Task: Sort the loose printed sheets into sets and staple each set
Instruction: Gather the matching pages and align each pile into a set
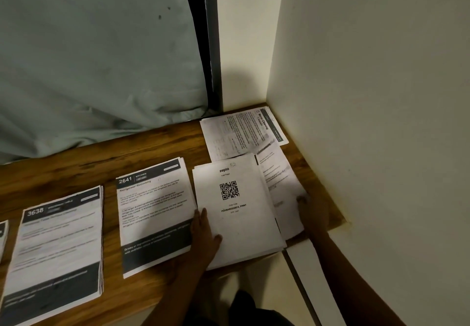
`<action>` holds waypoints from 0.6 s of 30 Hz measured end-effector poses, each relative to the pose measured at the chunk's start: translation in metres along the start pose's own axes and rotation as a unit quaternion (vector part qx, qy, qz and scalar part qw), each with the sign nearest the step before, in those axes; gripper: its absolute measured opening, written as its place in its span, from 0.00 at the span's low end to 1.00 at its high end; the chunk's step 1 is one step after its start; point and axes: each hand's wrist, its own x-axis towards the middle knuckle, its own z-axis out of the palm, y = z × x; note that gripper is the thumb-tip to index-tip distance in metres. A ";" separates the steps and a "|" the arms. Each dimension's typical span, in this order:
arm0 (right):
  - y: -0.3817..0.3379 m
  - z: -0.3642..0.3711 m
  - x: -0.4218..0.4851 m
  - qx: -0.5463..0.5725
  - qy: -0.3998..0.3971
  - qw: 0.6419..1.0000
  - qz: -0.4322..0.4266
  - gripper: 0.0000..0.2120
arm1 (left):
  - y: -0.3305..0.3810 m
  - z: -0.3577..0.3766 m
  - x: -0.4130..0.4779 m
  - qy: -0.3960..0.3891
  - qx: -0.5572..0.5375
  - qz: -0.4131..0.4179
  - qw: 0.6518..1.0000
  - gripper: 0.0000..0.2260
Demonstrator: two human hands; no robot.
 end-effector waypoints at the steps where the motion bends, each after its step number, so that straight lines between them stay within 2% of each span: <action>1: -0.004 -0.010 0.005 0.002 0.018 1.000 -0.016 0.12 | 0.000 0.000 0.000 -0.001 0.000 -0.002 1.000 0.40; 4: -0.014 -0.040 0.020 0.054 0.057 0.994 -0.076 0.11 | 0.000 0.000 0.000 -0.005 0.004 -0.005 1.000 0.40; 9: -0.020 -0.081 0.035 0.180 0.093 0.978 -0.040 0.12 | 0.000 0.000 0.001 -0.009 0.014 -0.010 1.000 0.41; 15: -0.006 -0.080 0.043 0.234 0.069 0.970 -0.014 0.14 | -0.001 0.000 0.002 -0.009 0.010 -0.009 1.000 0.41; 18: -0.003 -0.066 0.036 0.212 0.002 0.977 -0.023 0.16 | 0.000 0.001 0.002 0.009 -0.004 -0.018 1.000 0.37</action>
